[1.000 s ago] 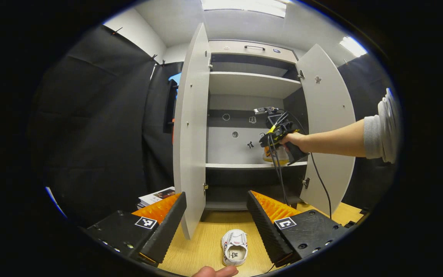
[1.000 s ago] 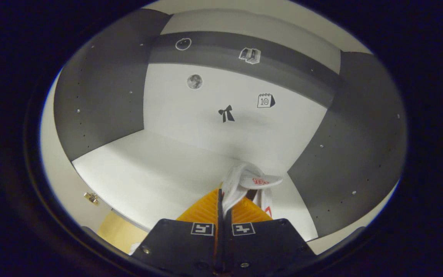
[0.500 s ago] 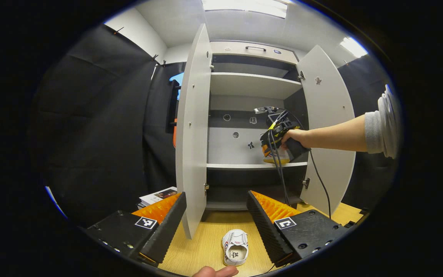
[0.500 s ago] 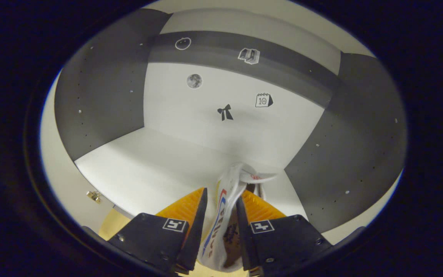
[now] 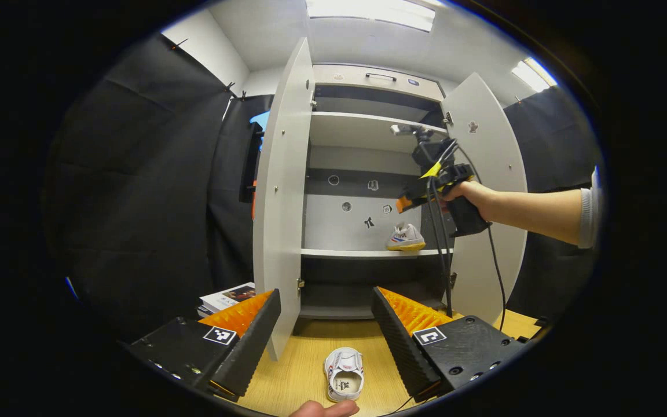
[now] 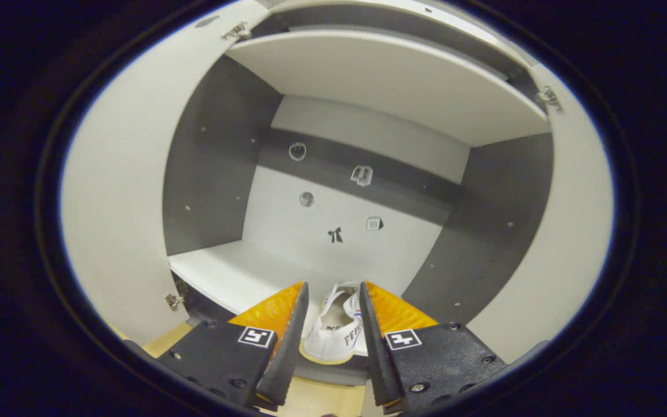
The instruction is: Grab one shoe with the right hand and put it into the shoe cabinet, grab the other shoe with the left hand and put it into the shoe cabinet; then close the right door with the right hand and the left door with the left hand.
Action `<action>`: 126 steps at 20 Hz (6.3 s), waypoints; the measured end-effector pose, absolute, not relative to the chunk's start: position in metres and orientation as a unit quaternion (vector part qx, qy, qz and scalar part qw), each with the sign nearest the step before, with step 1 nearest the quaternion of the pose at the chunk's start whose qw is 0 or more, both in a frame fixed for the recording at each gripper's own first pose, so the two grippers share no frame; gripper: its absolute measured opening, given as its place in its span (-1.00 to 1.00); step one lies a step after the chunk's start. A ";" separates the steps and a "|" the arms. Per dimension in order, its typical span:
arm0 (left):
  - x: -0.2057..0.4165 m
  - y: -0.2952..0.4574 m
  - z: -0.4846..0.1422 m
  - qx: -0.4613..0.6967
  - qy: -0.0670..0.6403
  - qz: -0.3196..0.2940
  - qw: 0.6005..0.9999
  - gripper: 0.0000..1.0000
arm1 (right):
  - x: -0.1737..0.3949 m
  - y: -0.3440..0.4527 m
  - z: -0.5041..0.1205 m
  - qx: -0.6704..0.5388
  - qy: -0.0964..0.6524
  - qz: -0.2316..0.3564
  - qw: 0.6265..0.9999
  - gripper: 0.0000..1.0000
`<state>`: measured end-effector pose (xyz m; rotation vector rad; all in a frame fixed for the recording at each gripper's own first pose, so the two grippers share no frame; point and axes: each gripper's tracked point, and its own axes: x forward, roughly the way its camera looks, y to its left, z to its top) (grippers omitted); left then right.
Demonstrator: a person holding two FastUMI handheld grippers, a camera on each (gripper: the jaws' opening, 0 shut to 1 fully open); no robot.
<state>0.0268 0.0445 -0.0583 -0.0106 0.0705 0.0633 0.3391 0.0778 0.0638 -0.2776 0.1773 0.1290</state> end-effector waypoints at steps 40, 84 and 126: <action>0.052 0.049 -0.365 0.014 0.397 0.002 0.918 0.90 | 0.027 -0.063 -0.121 0.005 0.118 -0.004 0.993 1.00; 0.236 -0.009 -0.044 -0.080 0.169 0.056 0.981 -1.00 | 0.030 -0.041 -0.120 0.001 0.118 0.043 0.992 1.00; 0.376 0.008 -0.017 -0.053 0.231 0.029 0.971 -0.56 | 0.046 -0.064 -0.127 0.035 0.122 0.015 0.992 1.00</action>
